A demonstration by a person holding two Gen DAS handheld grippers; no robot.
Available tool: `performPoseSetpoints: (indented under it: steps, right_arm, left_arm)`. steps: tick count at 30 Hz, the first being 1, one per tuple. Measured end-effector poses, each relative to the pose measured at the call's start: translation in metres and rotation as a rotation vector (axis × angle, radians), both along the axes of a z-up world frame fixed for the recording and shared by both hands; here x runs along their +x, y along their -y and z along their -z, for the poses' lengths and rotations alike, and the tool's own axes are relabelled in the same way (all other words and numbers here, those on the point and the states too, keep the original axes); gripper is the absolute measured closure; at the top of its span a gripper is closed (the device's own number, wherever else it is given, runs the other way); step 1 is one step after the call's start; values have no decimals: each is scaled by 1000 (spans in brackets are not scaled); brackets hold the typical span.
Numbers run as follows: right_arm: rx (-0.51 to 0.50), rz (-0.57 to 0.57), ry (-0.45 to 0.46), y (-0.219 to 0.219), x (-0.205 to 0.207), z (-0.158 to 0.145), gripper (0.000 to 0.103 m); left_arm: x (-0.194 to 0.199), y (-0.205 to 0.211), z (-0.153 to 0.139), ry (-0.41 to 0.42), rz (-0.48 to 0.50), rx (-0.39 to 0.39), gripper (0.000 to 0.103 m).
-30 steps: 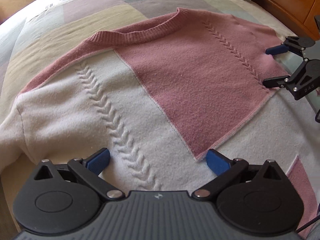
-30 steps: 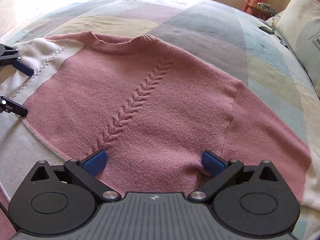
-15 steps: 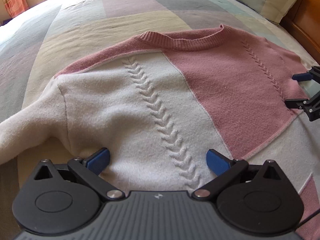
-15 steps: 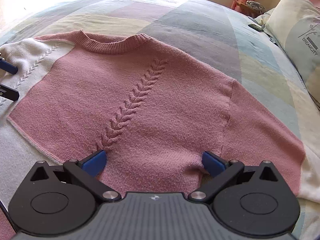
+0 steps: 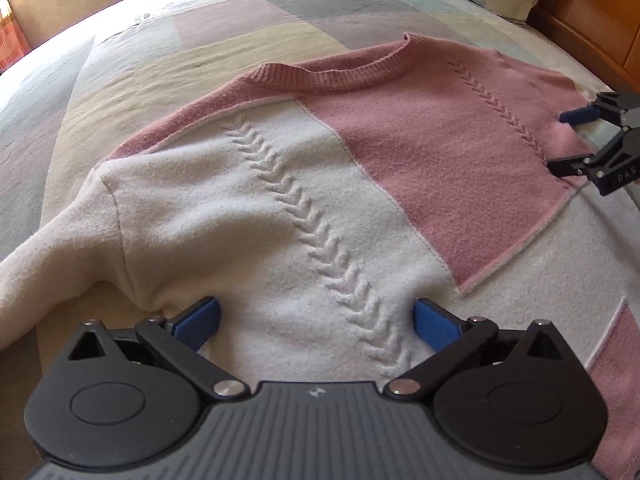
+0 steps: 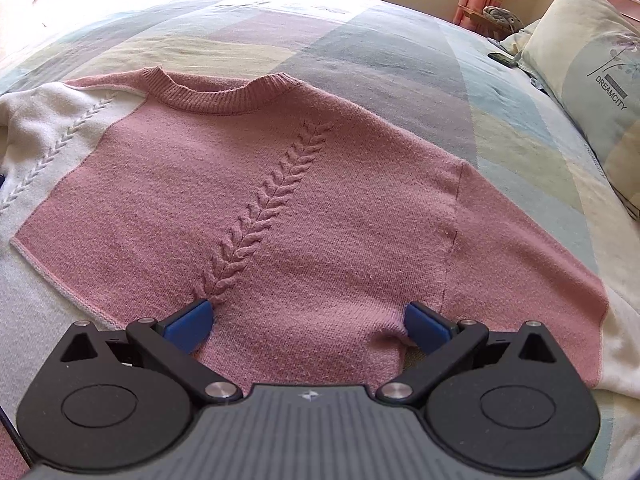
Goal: Fold clothes
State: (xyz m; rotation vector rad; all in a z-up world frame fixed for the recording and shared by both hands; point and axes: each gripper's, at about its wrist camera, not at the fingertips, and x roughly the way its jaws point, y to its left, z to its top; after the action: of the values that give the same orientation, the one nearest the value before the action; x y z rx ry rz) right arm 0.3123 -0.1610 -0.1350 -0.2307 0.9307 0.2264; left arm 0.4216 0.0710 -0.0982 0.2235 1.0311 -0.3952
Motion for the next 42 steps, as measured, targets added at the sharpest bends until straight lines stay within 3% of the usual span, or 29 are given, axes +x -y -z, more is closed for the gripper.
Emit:
performPoseSetpoints:
  steps: [3,7,11,13,15,19,23,31,35,39,42]
  right_arm:
    - [3,-4,4,1,-1,0,0]
    - [2,4,12,0,-3,0,0]
    - [3,12,24,0,-5,1,0]
    - [4,11,34,0,-7,1,0]
    - [-2,5,36,-1,-7,0,0]
    - [-1,-9,-32,0,4,-7,0]
    - [104,15,-36,9,23,-30,0]
    - [234,-97,7,1,113,-59,0]
    - [332,-64,-25,4,171,-53,0]
    - [236,98,-35,13,217,-43,0]
    - [176,157,-113,22,237,-31,0]
  left_arm:
    - [13,-10,-7,-16,-38,-16,1]
    - [-4,0,-23,1,-7,-3,1]
    - [-20,7,-3,-141,-7,25,1]
    - [-25,13,-2,-120,9,65,1]
    - [-15,15,-9,-143,-29,43,1]
    - [10,16,-41,-43,-24,-7,1]
    - [47,18,-57,11,-4,-28,1]
    - [124,29,-53,47,38,-92,1]
    - [162,26,-45,60,3,-118,1]
    - [204,14,-30,73,-129,-12,1]
    - [230,13,-7,-38,-157,98,2]
